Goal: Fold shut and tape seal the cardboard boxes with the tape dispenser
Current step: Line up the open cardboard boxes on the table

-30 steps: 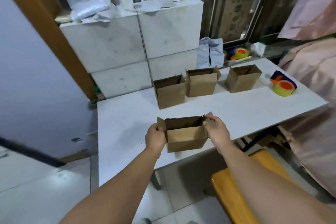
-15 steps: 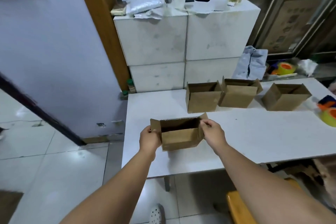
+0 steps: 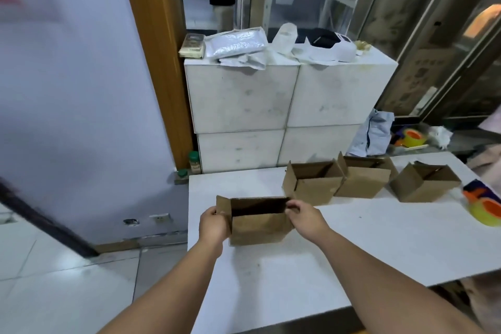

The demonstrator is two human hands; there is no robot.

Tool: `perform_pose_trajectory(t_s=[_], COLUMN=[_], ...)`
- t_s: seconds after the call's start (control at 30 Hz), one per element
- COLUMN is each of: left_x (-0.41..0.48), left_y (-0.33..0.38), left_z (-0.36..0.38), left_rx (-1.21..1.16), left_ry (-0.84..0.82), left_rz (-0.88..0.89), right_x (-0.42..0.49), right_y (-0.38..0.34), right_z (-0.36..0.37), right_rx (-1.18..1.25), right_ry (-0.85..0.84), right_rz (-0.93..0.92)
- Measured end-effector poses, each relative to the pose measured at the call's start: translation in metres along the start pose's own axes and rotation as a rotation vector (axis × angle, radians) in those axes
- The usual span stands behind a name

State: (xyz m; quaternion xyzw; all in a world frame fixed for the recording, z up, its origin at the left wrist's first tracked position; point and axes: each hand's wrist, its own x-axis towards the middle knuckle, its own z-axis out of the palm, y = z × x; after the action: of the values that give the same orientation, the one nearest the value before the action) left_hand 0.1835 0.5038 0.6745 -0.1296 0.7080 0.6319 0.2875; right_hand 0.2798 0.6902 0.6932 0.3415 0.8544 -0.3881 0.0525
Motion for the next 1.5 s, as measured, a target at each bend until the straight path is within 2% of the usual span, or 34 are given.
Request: perform_pose_trajectory(t_s=[0.33,0.67,0.83,0.97,1.03,1.13,1.27,1.5], left_x=[0.025,0.045,0.049,0.054,0.058,0.061,0.057,0.051], left_y=[0.025,0.037,0.048,0.044,0.038,0.030,0.027,0.025], left_z=[-0.015,-0.004,0.029,0.057,0.064,0.078,0.101,0.129], left_rx=[-0.033,-0.039,-0.048,-0.040,-0.012,0.006,-0.040,-0.047], left_ry=[0.033,0.199,0.302,0.370,0.399,0.485,0.523,0.455], left_rz=[0.017,0.025,0.017,-0.022,-0.026,-0.039,-0.012,-0.012], right_x=[0.035,0.074,0.103,0.133,0.144,0.161,0.171,0.169], right_y=[-0.032,-0.046,-0.035,-0.022,-0.016,-0.003,0.013,0.038], right_z=[0.008,-0.002,-0.021,-0.039,-0.045,-0.048,-0.051,-0.068], right_rx=[-0.068,-0.113,-0.393,-0.734,-0.820,-0.835,-0.806,-0.755], right_ry=[-0.006,-0.023,-0.051,-0.038,-0.046,-0.076,-0.057,-0.030], right_rz=[-0.053,-0.132,-0.217,-0.474,-0.578,-0.649,-0.686,-0.647])
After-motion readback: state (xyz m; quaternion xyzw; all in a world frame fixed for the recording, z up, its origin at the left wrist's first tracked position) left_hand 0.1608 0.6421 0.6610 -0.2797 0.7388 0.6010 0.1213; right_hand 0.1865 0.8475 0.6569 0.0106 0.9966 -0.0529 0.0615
